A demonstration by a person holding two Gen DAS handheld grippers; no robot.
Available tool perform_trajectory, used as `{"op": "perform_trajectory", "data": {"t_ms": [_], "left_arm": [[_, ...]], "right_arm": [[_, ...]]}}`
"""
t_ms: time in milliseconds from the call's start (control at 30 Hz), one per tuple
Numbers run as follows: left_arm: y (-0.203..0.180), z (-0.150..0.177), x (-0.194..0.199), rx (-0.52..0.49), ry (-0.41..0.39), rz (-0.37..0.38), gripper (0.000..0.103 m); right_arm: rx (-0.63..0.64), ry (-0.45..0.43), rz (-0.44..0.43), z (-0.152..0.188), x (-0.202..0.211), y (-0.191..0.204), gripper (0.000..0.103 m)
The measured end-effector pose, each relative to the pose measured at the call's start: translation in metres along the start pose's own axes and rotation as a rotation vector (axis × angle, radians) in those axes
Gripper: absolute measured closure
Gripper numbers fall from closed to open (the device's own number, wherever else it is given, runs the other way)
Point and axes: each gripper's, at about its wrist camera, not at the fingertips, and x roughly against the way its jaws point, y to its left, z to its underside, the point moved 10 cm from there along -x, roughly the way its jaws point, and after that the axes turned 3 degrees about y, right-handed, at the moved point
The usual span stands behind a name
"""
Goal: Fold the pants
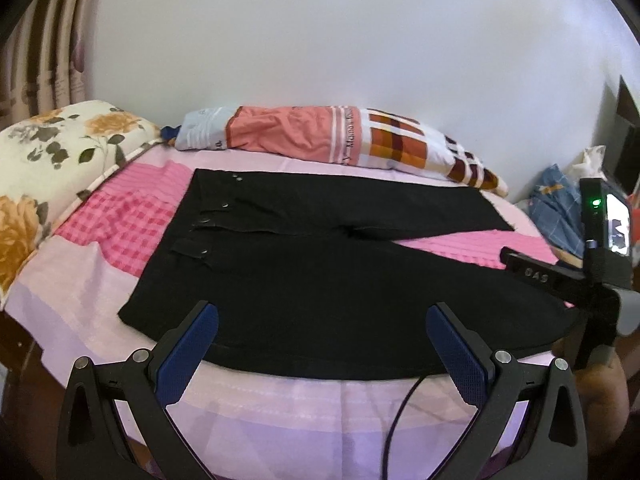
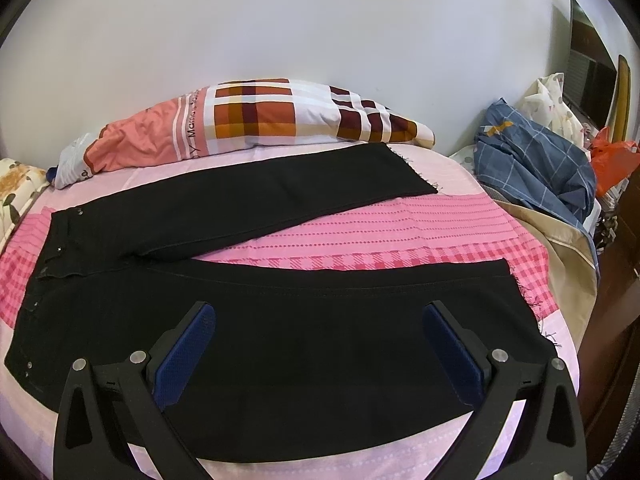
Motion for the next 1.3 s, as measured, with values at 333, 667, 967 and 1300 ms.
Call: {"op": "perform_trajectory", "data": {"t_ms": [333, 667, 967, 1300], "left_arm": [[0.005, -0.017, -0.024, -0.067, 0.028, 0.022, 0.000], [0.128, -0.098, -0.086, -0.090, 0.054, -0.225, 0.000], [0.235, -0.152, -0.213, -0.131, 0.267, -0.101, 0.004], [0.267, -0.172, -0.301, -0.084, 0.353, 0.019, 0.021]], "right_arm": [[0.028, 0.026, 0.000, -0.007, -0.007, 0.017, 0.000], [0.080, 0.056, -0.025, -0.020, -0.020, 0.042, 0.000], [0.122, 0.110, -0.007, -0.020, -0.044, 0.061, 0.000], [0.150, 0.159, 0.036, -0.020, -0.065, 0.067, 0.000]]}}
